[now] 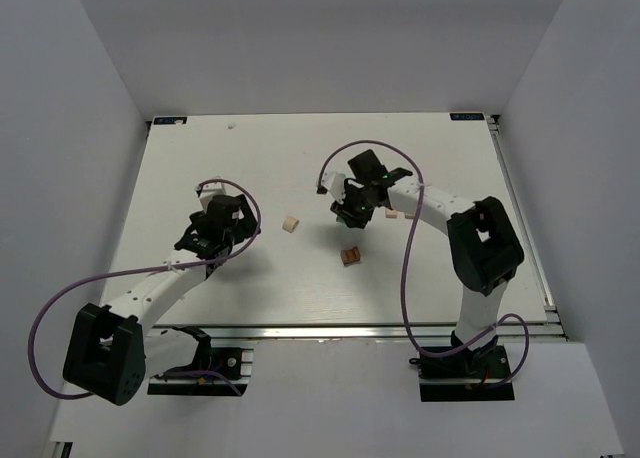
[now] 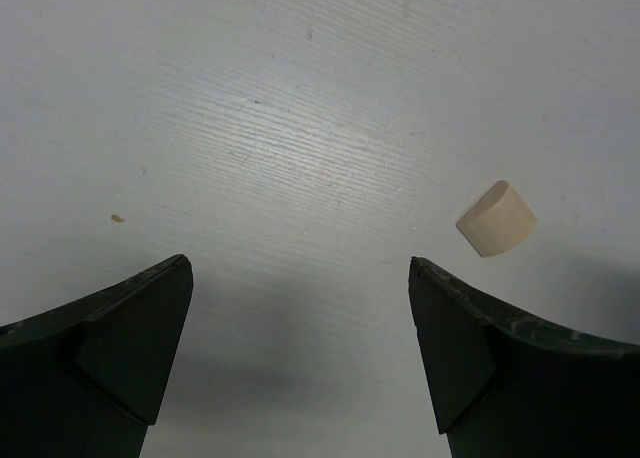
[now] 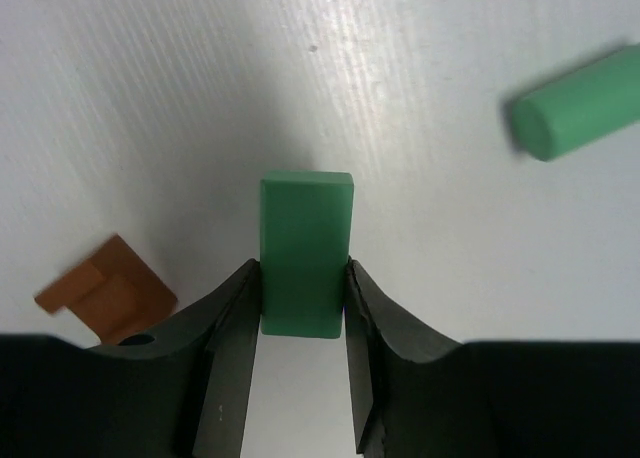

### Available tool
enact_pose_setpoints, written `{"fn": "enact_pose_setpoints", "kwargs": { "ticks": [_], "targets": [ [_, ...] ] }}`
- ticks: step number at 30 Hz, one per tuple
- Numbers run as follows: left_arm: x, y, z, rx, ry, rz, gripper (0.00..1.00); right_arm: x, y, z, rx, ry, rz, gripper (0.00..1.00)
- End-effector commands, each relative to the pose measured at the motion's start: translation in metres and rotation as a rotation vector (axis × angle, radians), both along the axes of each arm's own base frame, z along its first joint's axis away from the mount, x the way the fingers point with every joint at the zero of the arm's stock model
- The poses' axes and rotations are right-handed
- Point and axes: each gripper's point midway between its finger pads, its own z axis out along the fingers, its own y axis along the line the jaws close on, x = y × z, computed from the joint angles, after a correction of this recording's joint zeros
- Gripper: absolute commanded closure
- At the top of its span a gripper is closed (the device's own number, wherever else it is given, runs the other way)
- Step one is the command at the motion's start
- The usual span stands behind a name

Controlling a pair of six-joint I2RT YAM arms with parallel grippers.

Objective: Build the wood block tower

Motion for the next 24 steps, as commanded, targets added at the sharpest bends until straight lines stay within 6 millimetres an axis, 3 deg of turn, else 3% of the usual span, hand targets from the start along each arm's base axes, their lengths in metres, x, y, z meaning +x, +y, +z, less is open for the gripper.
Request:
{"fn": "enact_pose_setpoints", "kwargs": {
  "ticks": [1, 2, 4, 5, 7, 11, 15, 18, 24],
  "targets": [
    [0.001, -0.001, 0.006, -0.003, -0.034, -0.031, 0.02, 0.025, -0.023, 0.059, 0.008, -0.14, 0.096, 0.95],
    [0.002, -0.002, 0.007, 0.001, -0.041, -0.044, 0.02, 0.037, -0.039, 0.065, 0.014, -0.15, 0.081, 0.95],
    [0.005, -0.007, 0.01, -0.011, -0.064, -0.07, 0.02, 0.04, -0.049, 0.071, 0.013, -0.13, 0.141, 0.95],
    [0.006, -0.007, 0.011, -0.007, -0.067, -0.075, 0.02, 0.057, -0.058, 0.08, -0.012, -0.153, 0.124, 0.94],
    [0.008, -0.006, 0.011, 0.007, -0.062, -0.076, 0.02, 0.061, -0.084, 0.077, -0.084, -0.122, 0.129, 0.93],
    [0.011, -0.002, 0.006, 0.036, -0.067, -0.063, 0.02, 0.068, -0.113, 0.06, -0.076, -0.088, 0.108, 0.93],
    [0.012, -0.003, -0.002, 0.051, -0.056, -0.085, 0.02, 0.073, -0.126, 0.045, -0.096, -0.075, 0.089, 0.92],
    [0.014, -0.009, -0.002, 0.038, -0.066, -0.113, 0.02, 0.077, -0.129, 0.045, -0.11, -0.082, 0.096, 0.92],
    [0.012, -0.012, -0.002, 0.024, -0.083, -0.133, 0.02, 0.063, -0.137, 0.034, -0.14, -0.056, 0.133, 0.88]
  ]
}}
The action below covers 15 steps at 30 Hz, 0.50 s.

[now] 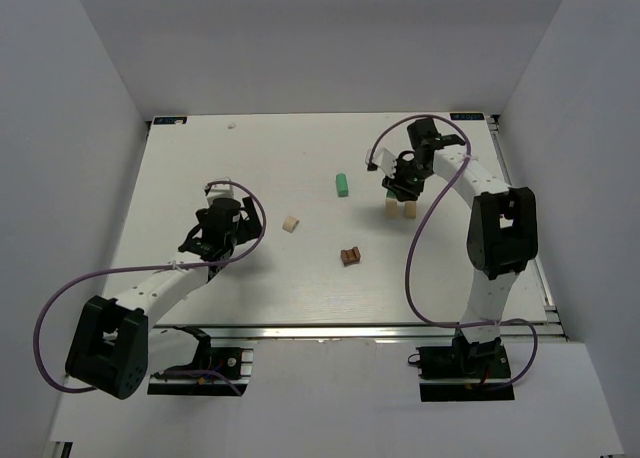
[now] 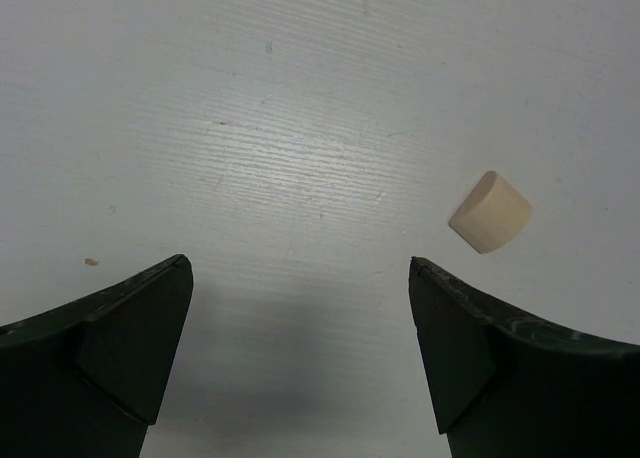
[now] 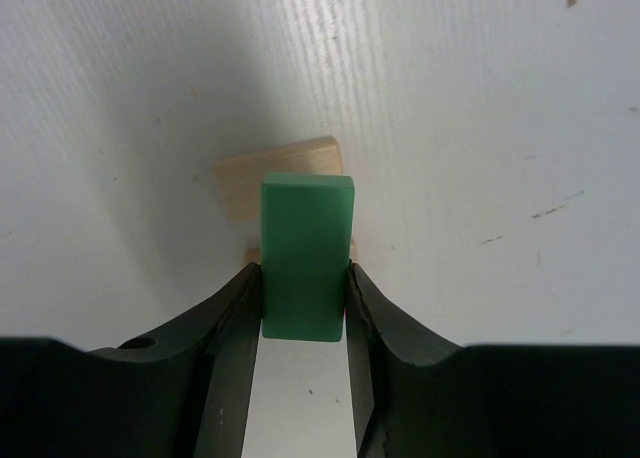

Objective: Build the wood block tower

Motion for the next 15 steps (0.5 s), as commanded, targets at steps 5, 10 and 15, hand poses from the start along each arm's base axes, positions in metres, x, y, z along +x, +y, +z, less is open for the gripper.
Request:
{"fn": "enact_pose_setpoints", "kwargs": {
  "ticks": [5, 10, 15],
  "targets": [
    [0.003, -0.005, 0.009, -0.022, -0.043, -0.032, 0.02, -0.015, -0.006, -0.009, -0.04, 0.02, 0.067, 0.87],
    [0.003, -0.008, 0.004, -0.026, -0.034, -0.044, 0.02, -0.012, -0.007, -0.02, -0.046, 0.035, 0.062, 0.85],
    [0.004, -0.008, 0.001, -0.021, -0.024, -0.047, 0.02, -0.009, -0.01, -0.026, -0.053, 0.045, 0.059, 0.83]
  ]
}}
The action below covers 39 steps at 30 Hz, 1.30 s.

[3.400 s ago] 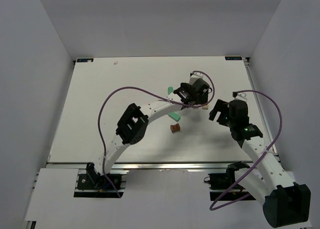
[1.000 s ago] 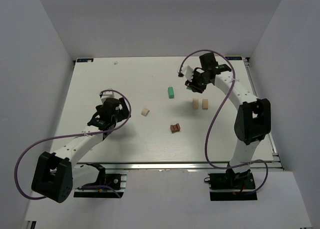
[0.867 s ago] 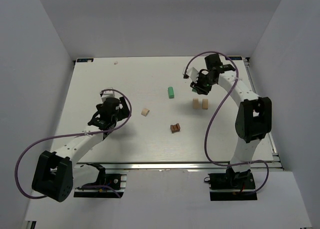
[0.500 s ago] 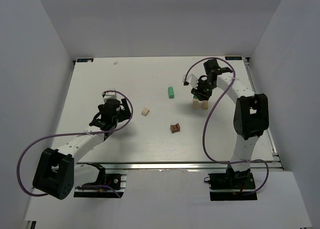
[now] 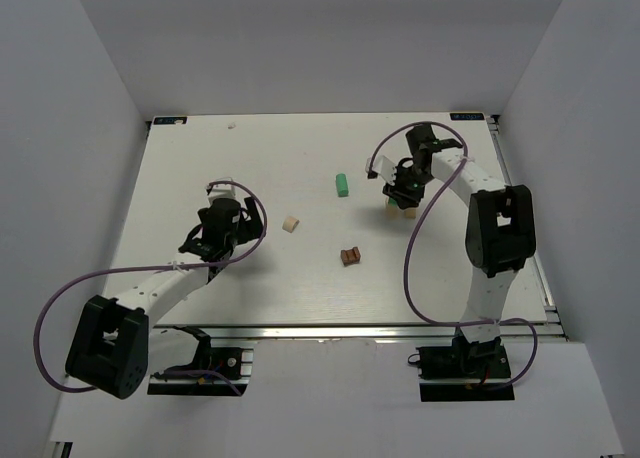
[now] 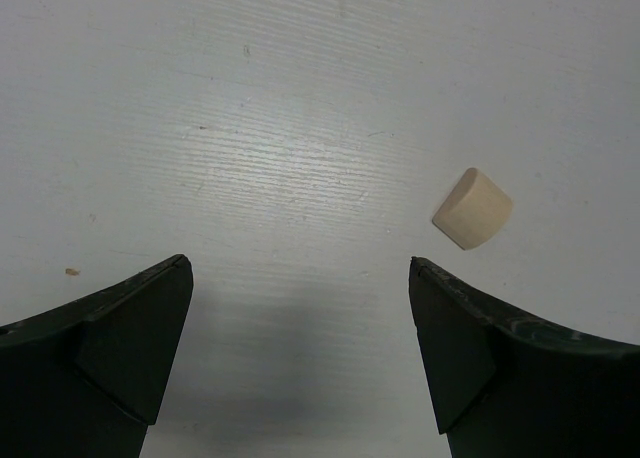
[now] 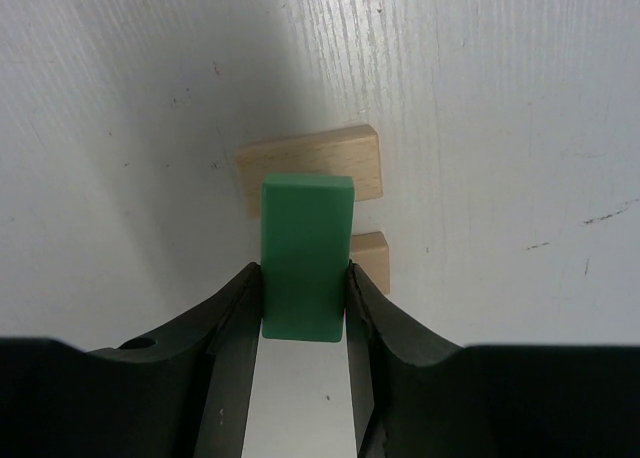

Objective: Build the wood block tower

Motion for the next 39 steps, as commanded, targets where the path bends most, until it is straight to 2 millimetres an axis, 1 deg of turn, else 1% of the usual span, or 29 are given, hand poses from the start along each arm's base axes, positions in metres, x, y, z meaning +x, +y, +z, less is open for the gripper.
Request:
{"fn": "enact_pose_setpoints", "kwargs": {
  "ticks": [1, 7, 11, 14, 17, 20, 22, 26, 31, 39],
  "targets": [
    [0.003, -0.001, 0.002, -0.002, -0.011, -0.01, 0.02, 0.005, -0.003, -0.007, -0.016, -0.005, 0.036, 0.83],
    [0.005, -0.005, -0.002, -0.007, -0.004, -0.022, 0.02, 0.006, -0.001, -0.015, 0.001, 0.013, 0.037, 0.81],
    [0.007, -0.007, -0.007, -0.003, 0.015, -0.029, 0.02, 0.006, -0.005, -0.02, -0.013, 0.013, 0.044, 0.8],
    [0.007, -0.008, -0.011, -0.003, 0.027, -0.034, 0.02, 0.006, -0.004, -0.019, -0.004, 0.012, 0.045, 0.78],
    [0.007, -0.009, -0.011, -0.003, 0.029, -0.041, 0.02, 0.007, -0.006, -0.02, -0.006, 0.011, 0.044, 0.73],
    [0.007, -0.01, -0.01, -0.006, 0.027, -0.046, 0.02, 0.008, -0.006, -0.021, -0.004, 0.013, 0.043, 0.72],
    [0.007, -0.01, -0.01, -0.006, 0.025, -0.046, 0.02, 0.008, -0.007, -0.022, -0.006, 0.016, 0.045, 0.7],
    [0.007, -0.01, -0.009, -0.007, 0.025, -0.051, 0.02, 0.008, -0.011, -0.023, -0.003, 0.018, 0.039, 0.7],
    [0.006, -0.011, -0.01, -0.007, 0.027, -0.058, 0.02, 0.004, -0.008, -0.022, 0.013, 0.03, 0.044, 0.64],
    [0.005, -0.013, -0.011, -0.011, 0.032, -0.067, 0.02, 0.003, -0.007, -0.023, 0.017, 0.034, 0.053, 0.59]
  ]
}}
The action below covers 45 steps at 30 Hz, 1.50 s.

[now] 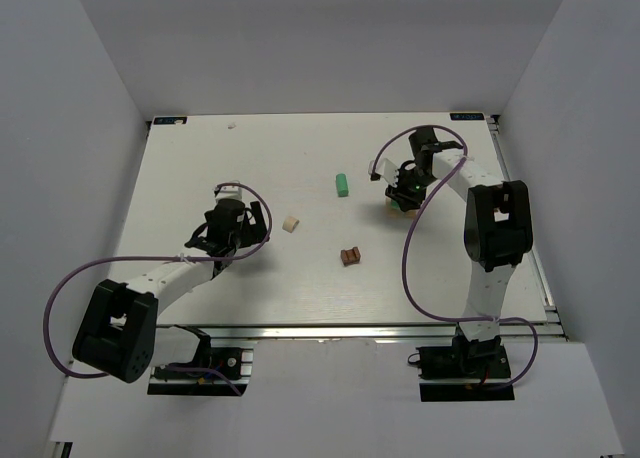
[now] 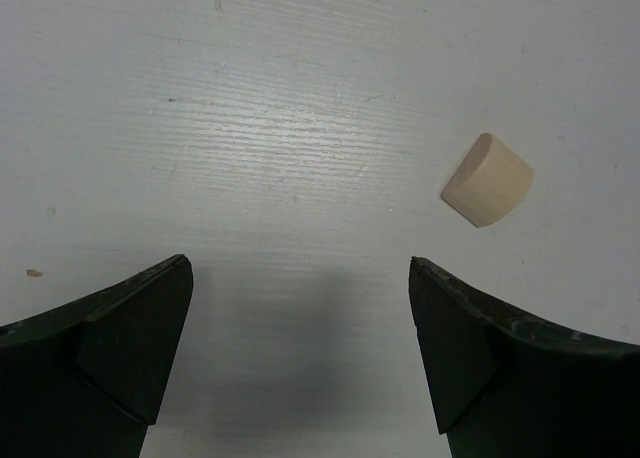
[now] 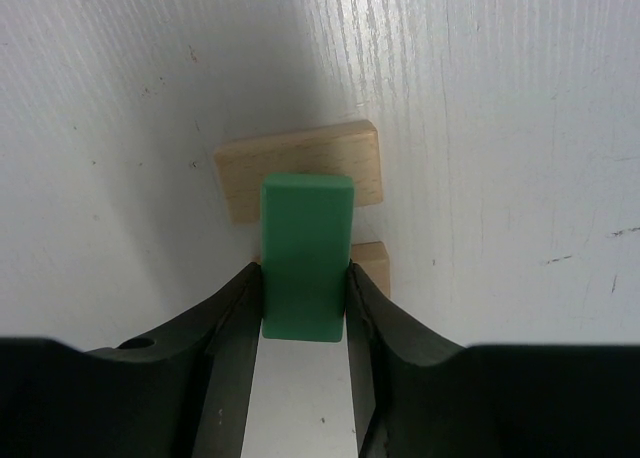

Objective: Build the wood block tower

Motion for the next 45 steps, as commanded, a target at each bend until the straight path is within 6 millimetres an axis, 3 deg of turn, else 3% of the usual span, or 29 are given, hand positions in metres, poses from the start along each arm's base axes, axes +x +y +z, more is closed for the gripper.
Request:
{"fn": "enact_pose_setpoints", "kwargs": {
  "ticks": [1, 45],
  "targets": [
    [0.007, -0.004, 0.013, -0.018, -0.04, -0.012, 0.02, -0.003, 0.001, -0.002, 0.008, 0.006, 0.049, 0.59],
    [0.011, -0.014, 0.014, -0.045, -0.051, -0.058, 0.02, 0.004, -0.014, -0.001, -0.019, -0.032, 0.027, 0.46]
  ]
}}
